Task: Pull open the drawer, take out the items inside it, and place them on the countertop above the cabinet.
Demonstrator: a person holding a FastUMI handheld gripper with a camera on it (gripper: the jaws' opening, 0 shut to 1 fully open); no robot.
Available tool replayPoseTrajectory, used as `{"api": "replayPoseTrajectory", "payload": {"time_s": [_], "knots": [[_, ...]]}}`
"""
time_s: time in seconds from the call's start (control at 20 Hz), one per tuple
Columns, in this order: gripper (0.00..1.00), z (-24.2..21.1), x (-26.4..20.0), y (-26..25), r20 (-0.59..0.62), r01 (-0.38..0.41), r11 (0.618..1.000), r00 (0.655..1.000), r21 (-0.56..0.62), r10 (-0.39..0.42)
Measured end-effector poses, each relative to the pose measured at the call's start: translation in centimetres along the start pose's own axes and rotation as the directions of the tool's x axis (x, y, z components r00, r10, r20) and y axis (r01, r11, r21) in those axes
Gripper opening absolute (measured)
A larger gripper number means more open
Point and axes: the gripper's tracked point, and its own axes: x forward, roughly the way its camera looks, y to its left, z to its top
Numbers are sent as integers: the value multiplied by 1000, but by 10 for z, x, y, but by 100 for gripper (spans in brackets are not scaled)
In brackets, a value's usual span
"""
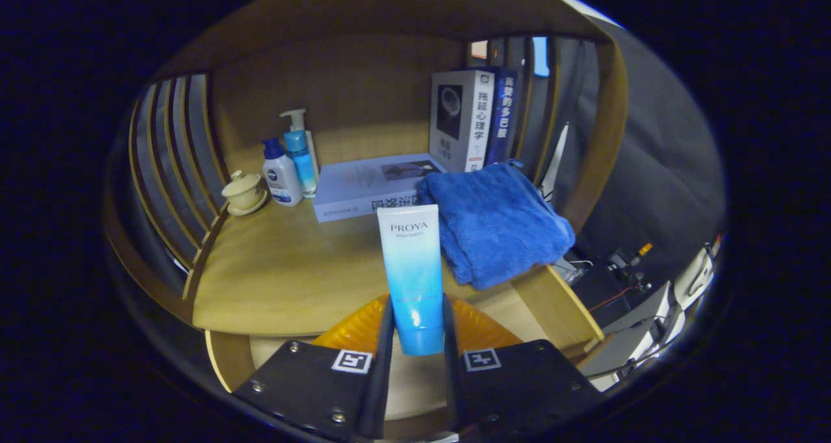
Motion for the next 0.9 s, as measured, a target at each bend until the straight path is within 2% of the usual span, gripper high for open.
{"api": "replayPoseTrajectory", "payload": {"time_s": [0.2, 0.5, 0.6, 0.75, 0.8, 0.9], "knots": [[37, 3, 22, 24, -2, -99, 995, 995, -5, 99], [39, -2, 45, 39, 8, -170, 984, 985, -47, 171], [46, 7, 41, 48, 60, -217, 975, 974, -44, 220], [64, 21, 23, 51, 148, -251, 967, 955, -45, 255], [74, 26, 17, 47, 188, -253, 966, 948, -53, 258], [74, 37, -6, 46, 282, -275, 958, 916, -82, 287]]}}
